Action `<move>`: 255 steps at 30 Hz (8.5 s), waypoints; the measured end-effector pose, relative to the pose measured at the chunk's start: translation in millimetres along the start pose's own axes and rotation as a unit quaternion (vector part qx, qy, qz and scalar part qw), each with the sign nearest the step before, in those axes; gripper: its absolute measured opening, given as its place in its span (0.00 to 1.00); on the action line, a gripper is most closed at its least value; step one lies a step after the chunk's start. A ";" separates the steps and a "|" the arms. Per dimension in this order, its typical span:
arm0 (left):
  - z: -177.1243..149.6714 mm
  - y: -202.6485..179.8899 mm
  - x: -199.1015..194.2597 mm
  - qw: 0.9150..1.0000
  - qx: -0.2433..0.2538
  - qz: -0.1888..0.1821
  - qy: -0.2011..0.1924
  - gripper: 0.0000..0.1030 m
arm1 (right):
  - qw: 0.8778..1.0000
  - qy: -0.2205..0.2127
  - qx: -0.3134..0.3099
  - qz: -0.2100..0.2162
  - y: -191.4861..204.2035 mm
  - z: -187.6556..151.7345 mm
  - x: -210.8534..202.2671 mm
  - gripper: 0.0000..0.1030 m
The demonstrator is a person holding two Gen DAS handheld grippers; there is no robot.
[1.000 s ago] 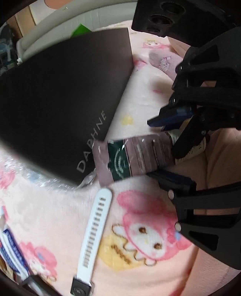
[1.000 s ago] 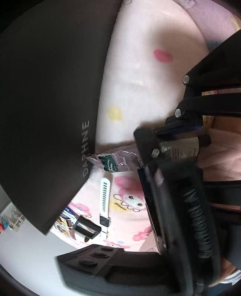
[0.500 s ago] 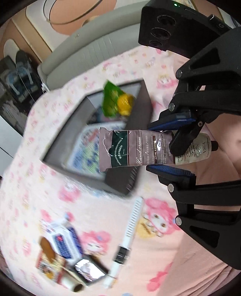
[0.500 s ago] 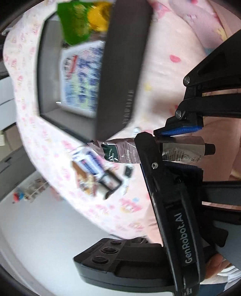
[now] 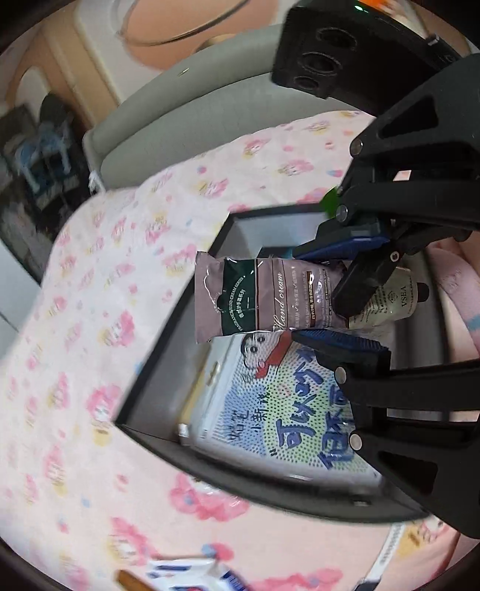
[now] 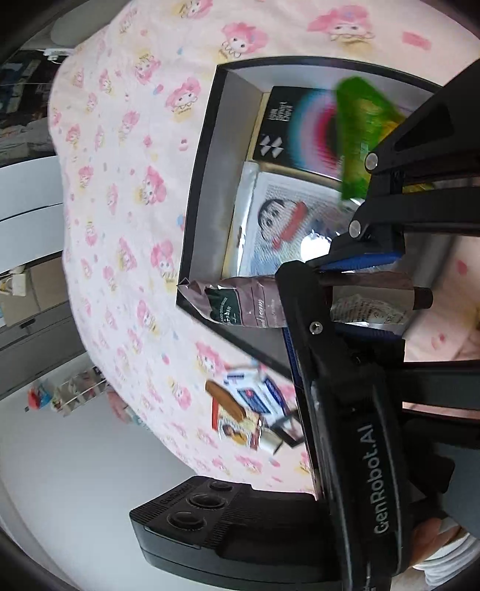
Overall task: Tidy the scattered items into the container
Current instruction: 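Carry the hand-cream tube with the right tool over the black box, then lower the hand-cream tube onto the crayon pack inside the box, then open the right tool and release the tube in the box, then withdraw both tools from the box toward the scattered items, then reach the right tool toward the white smartwatch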
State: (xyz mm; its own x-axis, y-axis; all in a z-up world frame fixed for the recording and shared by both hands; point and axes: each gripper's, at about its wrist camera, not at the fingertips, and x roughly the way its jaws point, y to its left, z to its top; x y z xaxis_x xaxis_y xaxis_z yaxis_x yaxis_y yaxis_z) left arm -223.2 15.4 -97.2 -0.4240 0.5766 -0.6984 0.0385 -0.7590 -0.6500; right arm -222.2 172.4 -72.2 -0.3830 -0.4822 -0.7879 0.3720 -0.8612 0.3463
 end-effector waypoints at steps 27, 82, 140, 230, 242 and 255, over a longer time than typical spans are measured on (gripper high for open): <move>-37.8 -20.7 50.3 0.992 -0.068 0.046 0.097 0.26 | 0.985 -0.078 0.117 -0.096 -76.5 -44.9 -44.7 0.21; -11.6 4.2 86.7 0.989 -0.097 0.101 0.049 0.35 | 0.989 0.020 0.112 -0.100 -86.6 -50.8 17.3 0.19; 37.9 0.3 112.1 0.982 -0.001 0.167 0.086 0.31 | 0.991 0.038 0.090 -0.093 -80.0 21.8 21.4 0.28; -71.0 201.0 -99.4 0.975 -0.133 0.176 0.001 0.49 | 0.992 0.110 -0.032 -0.054 169.7 -96.2 143.8 0.35; -50.9 242.4 -70.5 0.964 -0.198 0.178 0.002 0.50 | 0.990 0.122 -0.006 -0.069 156.0 -106.0 166.1 0.35; -51.9 242.0 -68.3 0.969 -0.206 0.138 0.001 0.50 | 0.992 0.101 -0.049 -0.064 167.0 -87.8 170.5 0.35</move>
State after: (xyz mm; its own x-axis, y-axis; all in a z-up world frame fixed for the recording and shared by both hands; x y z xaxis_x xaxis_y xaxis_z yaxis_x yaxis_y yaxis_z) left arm -138.0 -191.9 -222.3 -0.3434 0.3699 -0.8633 0.5089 -0.6993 -0.5020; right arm -151.1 -39.5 -193.4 -0.2597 -0.3197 -0.9112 0.4148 -0.8891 0.1938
